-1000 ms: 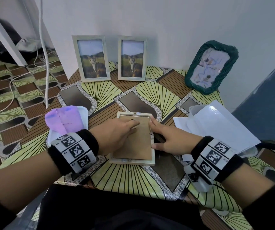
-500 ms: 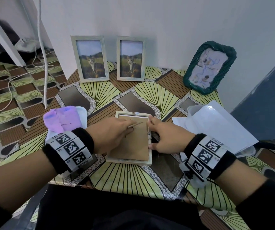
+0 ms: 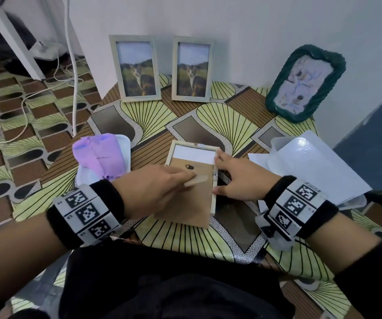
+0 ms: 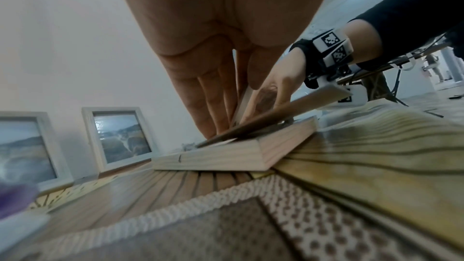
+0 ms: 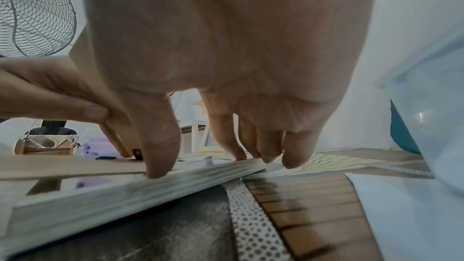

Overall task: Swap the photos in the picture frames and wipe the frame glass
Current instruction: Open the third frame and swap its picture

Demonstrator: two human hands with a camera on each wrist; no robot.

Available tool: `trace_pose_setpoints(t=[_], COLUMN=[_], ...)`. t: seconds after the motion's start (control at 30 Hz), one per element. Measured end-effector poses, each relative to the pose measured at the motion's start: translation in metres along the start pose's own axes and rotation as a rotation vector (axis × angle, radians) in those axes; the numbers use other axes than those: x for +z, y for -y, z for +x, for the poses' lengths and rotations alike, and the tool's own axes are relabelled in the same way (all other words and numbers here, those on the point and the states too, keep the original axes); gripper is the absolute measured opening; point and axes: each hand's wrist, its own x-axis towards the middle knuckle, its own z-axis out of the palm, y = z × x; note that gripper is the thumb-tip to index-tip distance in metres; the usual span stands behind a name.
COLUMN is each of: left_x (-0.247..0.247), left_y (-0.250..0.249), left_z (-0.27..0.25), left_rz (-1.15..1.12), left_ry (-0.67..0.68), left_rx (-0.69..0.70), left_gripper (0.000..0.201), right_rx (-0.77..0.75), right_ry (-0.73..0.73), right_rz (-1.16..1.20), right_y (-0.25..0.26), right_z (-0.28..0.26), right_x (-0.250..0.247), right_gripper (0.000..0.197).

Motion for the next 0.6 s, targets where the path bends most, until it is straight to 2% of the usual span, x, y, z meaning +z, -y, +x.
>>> trace_pose_setpoints(t=[0.23, 0.33, 0.53, 0.6], left_x=[-0.005, 0.0, 0.005, 0.003], left_y=[0.0, -0.004, -0.017, -0.017], left_z=[-0.011, -0.018, -0.024, -0.025], left_rz=[0.037, 0.067, 0.125, 0.1], left_ry=[-0.062, -0.048, -0.075, -0.101], left_rx=[0.005, 0.018, 0.043, 0.042], left_gripper=[0.04, 0.04, 0.05, 0.043], right_rx=[-0.022, -0.028, -0.016, -0.01], right_ry=[-0.004, -0.007, -0.017, -0.011], right_rz=[0.067, 0.06, 0.046, 0.053], right_y=[-0.003, -0.002, 0.0, 0.0], right_z=[0.0, 0.003, 0.004, 0.004], right_x=[0.004, 0.005, 0.006, 0.006], right_gripper=[0.084, 0.085, 0.084, 0.085])
